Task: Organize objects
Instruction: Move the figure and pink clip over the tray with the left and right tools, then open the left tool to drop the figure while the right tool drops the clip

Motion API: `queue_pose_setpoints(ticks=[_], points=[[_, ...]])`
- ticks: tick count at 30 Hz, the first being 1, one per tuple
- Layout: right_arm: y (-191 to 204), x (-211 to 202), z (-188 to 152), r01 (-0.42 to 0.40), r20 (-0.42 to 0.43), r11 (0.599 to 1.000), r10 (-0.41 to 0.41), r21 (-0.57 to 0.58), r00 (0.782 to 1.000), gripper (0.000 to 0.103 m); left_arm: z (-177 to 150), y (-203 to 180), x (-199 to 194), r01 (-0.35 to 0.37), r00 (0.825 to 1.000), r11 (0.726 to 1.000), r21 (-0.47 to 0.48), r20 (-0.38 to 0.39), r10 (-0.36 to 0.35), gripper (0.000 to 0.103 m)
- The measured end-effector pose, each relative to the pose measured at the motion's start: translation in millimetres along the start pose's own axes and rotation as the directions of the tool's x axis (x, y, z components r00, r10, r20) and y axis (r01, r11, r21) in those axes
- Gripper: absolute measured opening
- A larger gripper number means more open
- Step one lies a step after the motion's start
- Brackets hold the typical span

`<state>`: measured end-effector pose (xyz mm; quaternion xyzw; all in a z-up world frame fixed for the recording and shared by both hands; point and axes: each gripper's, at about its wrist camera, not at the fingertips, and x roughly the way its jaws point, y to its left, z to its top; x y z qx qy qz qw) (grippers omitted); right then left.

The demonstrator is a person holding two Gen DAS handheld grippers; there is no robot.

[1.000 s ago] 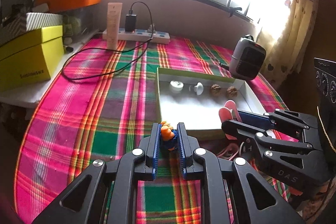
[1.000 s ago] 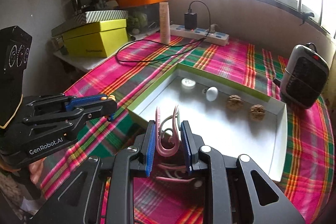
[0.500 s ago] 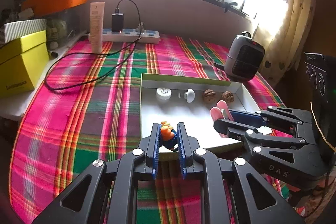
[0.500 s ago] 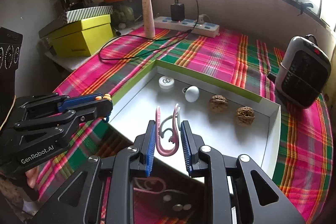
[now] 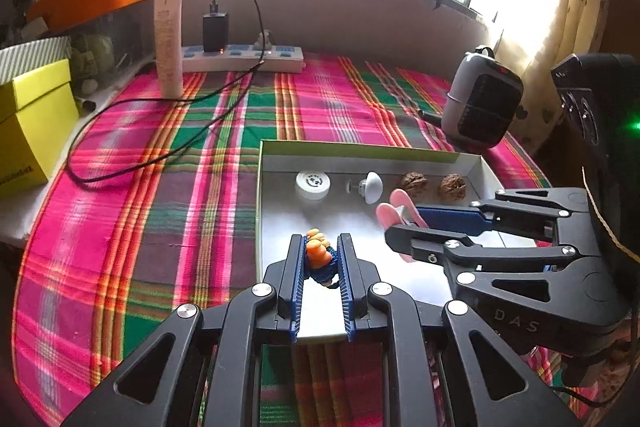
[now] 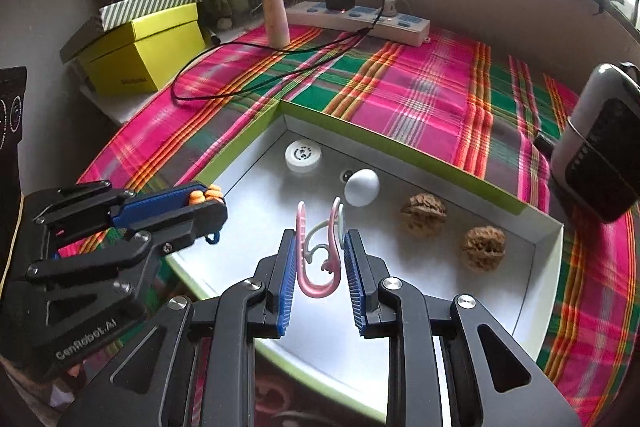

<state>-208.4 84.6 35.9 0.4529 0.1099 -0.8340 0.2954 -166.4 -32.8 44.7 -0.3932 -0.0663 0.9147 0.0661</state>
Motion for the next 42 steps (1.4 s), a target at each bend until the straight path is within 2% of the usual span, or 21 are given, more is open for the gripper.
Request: queue_pose_setpoints(ticks=[31,42], points=[[-3.3,39.3,21.1,-0.037,-0.100,0.996,0.029,-0.082,0.995,0.025,-0.6,-6.5,30.3,-0.008,0.997,0.996,0.086,-0.081,0.015,0.015],[-3.9,40.3,23.1,-0.051,-0.101,0.995,0.042,-0.089,0.994,0.025,0.2,-9.2,32.3,-0.012,0.996,0.996,0.092,-0.084,0.019,0.015]])
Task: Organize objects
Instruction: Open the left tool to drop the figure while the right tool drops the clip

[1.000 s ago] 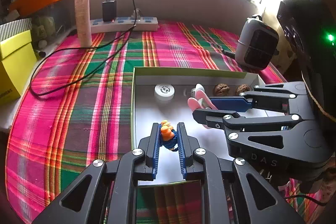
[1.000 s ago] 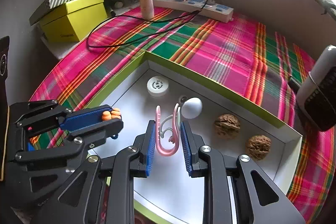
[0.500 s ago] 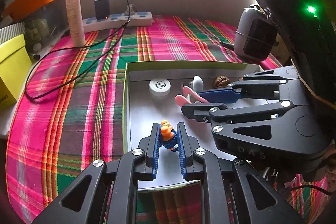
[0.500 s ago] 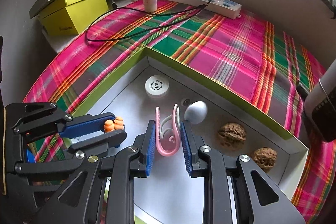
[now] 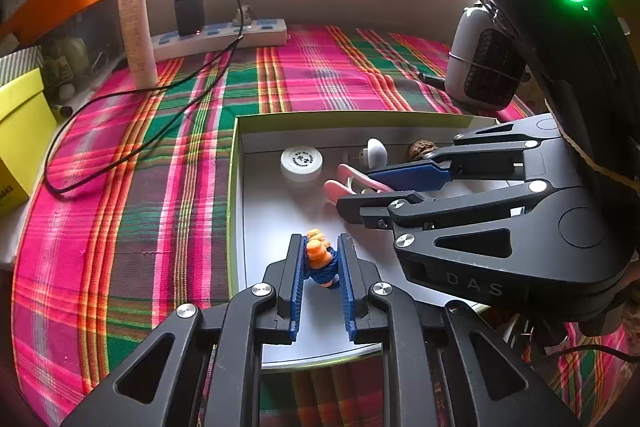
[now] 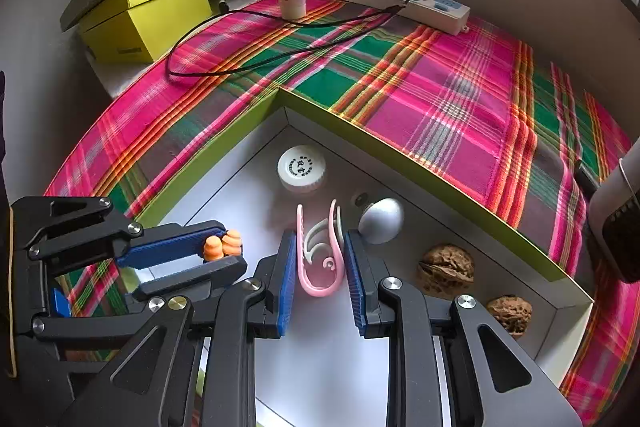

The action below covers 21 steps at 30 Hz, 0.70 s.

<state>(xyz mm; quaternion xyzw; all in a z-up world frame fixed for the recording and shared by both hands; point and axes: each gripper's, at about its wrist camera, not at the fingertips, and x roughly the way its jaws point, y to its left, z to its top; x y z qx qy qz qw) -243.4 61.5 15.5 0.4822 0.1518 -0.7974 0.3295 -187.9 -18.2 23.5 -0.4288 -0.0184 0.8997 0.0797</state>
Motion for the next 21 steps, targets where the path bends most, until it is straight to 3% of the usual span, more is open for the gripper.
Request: queue_pose_setpoints(ticks=[21], points=[[0.0,-0.1,-0.8,-0.014,0.000,1.000,0.014,0.018,1.000,0.025,-1.2,-3.5,-1.2,0.006,1.000,1.000,0.004,-0.002,-0.006,0.025]])
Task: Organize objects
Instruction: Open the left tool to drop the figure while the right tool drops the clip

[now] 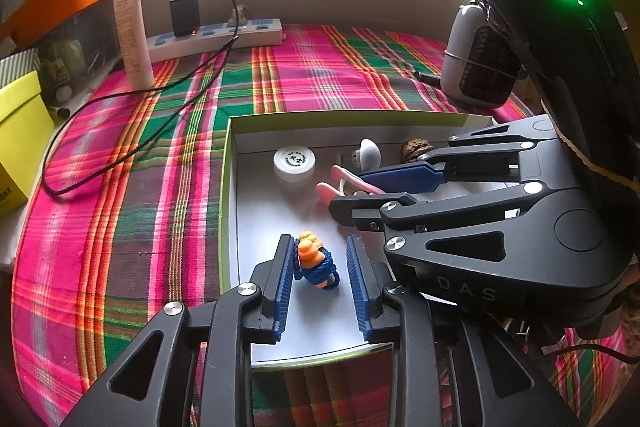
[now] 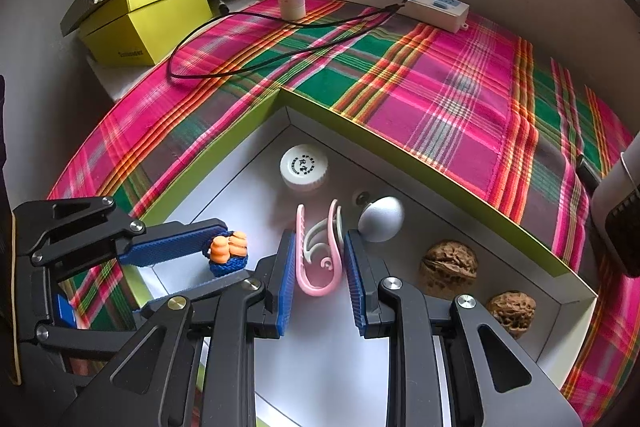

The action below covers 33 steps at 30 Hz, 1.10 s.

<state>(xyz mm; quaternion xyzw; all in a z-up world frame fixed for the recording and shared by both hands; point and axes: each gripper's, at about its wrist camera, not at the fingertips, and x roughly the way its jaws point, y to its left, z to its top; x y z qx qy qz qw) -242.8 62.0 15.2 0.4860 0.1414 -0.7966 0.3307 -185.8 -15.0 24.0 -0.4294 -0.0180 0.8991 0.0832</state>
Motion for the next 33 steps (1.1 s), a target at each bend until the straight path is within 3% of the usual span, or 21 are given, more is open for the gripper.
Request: queue_pose_setpoints(ticks=[8,12,33], points=[[1.4,-3.7,-0.5,-0.003,0.008,1.000,0.003,0.008,1.000,0.025,-1.2,-1.4,-2.1,-0.001,1.000,1.000,0.002,0.002,0.001,0.029],[2.1,-6.6,-0.1,-0.007,0.017,1.000,0.007,0.011,1.000,0.034,-2.7,-2.6,-4.8,0.001,1.000,1.000,0.005,0.004,-0.001,0.035],[9.9,-26.1,-8.5,-0.013,0.065,1.000,0.011,0.026,0.998,0.034,-10.8,-6.0,-19.4,-0.022,1.000,1.000,-0.002,0.008,0.022,0.037]])
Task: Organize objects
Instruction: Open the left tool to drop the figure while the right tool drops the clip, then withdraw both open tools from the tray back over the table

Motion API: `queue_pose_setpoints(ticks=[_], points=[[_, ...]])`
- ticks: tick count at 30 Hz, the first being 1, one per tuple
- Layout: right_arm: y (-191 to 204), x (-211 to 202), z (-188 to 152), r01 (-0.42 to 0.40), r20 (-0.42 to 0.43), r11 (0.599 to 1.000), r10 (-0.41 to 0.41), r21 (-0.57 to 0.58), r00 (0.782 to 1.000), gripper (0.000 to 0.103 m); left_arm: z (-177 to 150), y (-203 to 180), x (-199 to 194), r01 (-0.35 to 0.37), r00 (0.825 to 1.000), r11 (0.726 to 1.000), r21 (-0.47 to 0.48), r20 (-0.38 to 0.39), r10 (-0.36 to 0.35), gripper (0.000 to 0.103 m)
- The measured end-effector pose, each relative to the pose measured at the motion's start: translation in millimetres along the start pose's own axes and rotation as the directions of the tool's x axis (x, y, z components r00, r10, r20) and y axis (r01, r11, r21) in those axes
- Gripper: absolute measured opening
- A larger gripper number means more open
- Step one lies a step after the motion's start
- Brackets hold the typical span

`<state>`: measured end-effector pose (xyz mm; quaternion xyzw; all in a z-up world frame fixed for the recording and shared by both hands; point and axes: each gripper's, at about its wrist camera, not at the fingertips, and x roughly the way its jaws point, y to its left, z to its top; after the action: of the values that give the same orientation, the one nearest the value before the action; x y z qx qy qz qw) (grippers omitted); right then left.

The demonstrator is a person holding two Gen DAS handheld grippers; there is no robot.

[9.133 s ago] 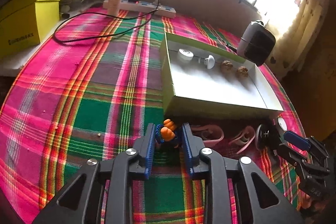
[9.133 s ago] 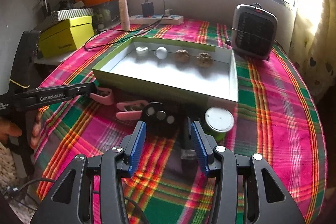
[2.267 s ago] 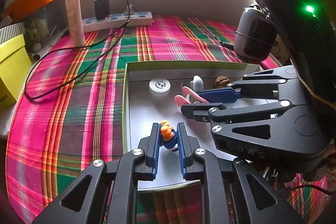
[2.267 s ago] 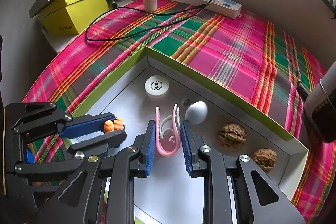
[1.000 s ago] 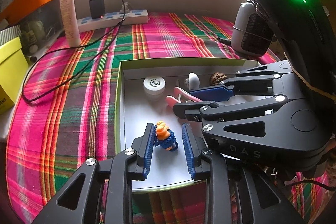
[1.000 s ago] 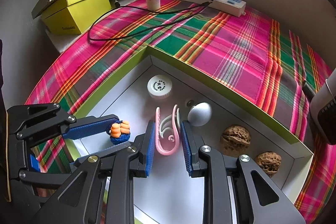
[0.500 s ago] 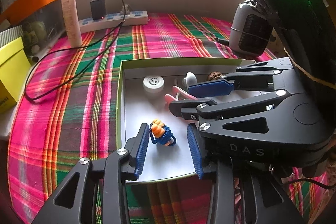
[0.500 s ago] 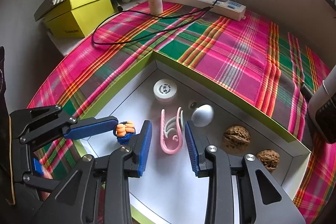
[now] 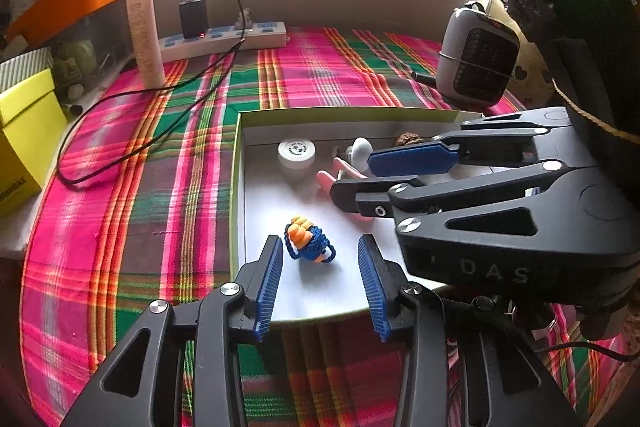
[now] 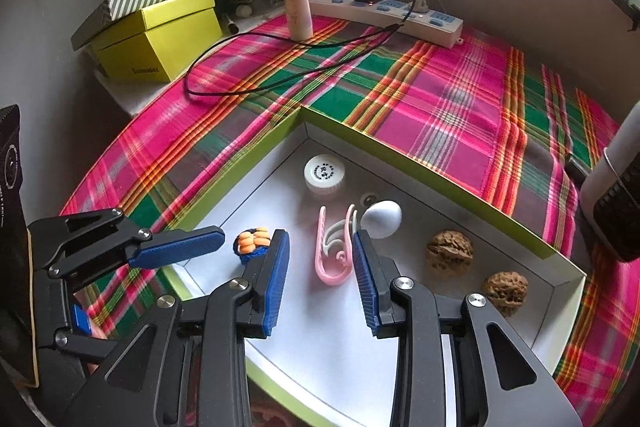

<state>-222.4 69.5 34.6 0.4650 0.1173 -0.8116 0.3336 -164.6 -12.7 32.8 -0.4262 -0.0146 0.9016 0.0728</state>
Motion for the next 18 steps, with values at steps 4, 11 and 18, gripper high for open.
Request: queue_pose_setpoints(ticks=[4,11,18], points=[[1.0,-4.8,-4.3,0.003,0.007,1.000,-0.003,0.015,1.000,0.034,-2.8,-1.3,-5.6,-0.002,1.000,1.000,0.003,0.007,0.002,0.038],[6.2,-14.8,-10.3,0.020,0.024,1.000,-0.021,0.023,1.000,0.034,-8.5,-0.4,-14.9,-0.006,1.000,1.000,-0.005,0.016,0.006,0.038],[12.3,-27.0,-18.1,0.038,0.058,0.998,-0.040,0.042,0.998,0.034,-13.9,-3.0,-26.9,-0.007,0.999,1.000,0.003,0.035,0.007,0.038]])
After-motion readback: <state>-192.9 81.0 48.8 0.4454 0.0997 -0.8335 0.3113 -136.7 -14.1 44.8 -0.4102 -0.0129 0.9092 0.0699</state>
